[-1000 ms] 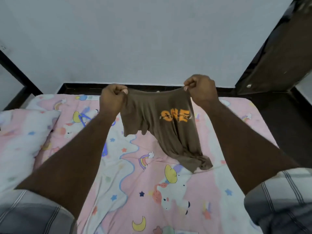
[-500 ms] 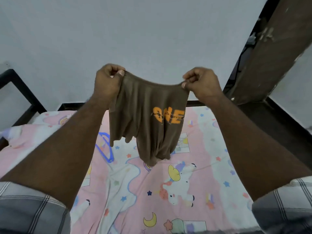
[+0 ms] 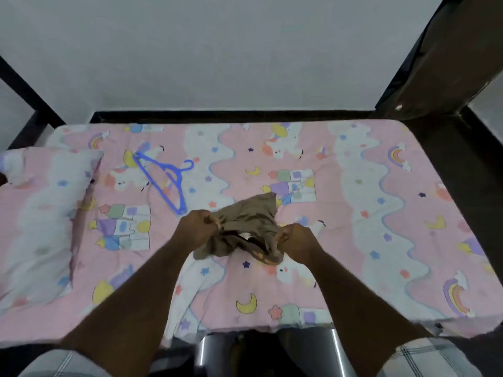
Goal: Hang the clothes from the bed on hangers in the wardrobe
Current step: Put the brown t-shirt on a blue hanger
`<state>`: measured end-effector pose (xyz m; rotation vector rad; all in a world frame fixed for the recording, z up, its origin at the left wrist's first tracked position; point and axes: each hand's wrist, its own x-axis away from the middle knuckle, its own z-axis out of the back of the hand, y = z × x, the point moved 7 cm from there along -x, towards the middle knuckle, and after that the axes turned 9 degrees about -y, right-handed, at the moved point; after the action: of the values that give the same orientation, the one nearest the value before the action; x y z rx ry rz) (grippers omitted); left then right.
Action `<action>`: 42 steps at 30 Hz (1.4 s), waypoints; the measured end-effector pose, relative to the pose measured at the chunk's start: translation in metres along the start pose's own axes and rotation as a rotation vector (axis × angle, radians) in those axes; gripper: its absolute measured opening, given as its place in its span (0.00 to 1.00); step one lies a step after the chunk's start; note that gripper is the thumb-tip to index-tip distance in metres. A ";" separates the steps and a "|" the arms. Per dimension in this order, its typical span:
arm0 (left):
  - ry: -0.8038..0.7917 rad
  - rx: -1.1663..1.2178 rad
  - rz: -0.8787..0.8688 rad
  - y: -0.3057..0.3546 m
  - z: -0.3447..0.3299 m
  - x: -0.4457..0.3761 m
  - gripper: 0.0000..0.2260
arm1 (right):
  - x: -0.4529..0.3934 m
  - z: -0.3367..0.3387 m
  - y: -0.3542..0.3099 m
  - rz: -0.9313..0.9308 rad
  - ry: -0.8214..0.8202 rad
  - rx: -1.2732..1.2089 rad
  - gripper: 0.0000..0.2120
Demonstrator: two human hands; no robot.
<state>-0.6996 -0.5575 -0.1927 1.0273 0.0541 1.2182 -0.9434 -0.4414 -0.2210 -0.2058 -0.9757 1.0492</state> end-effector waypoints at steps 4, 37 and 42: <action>-0.006 -0.068 0.143 -0.051 -0.035 -0.004 0.06 | -0.025 -0.026 0.029 -0.023 0.083 0.094 0.09; 0.122 0.037 0.438 -0.144 -0.090 -0.129 0.08 | -0.200 -0.049 0.039 0.059 0.068 0.102 0.10; 0.241 0.181 0.359 -0.109 -0.030 -0.165 0.03 | -0.233 0.005 0.003 0.130 0.158 0.054 0.10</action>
<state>-0.7011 -0.6660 -0.3604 1.0704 0.1759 1.6856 -0.9817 -0.6283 -0.3542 -0.3065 -0.7984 1.1590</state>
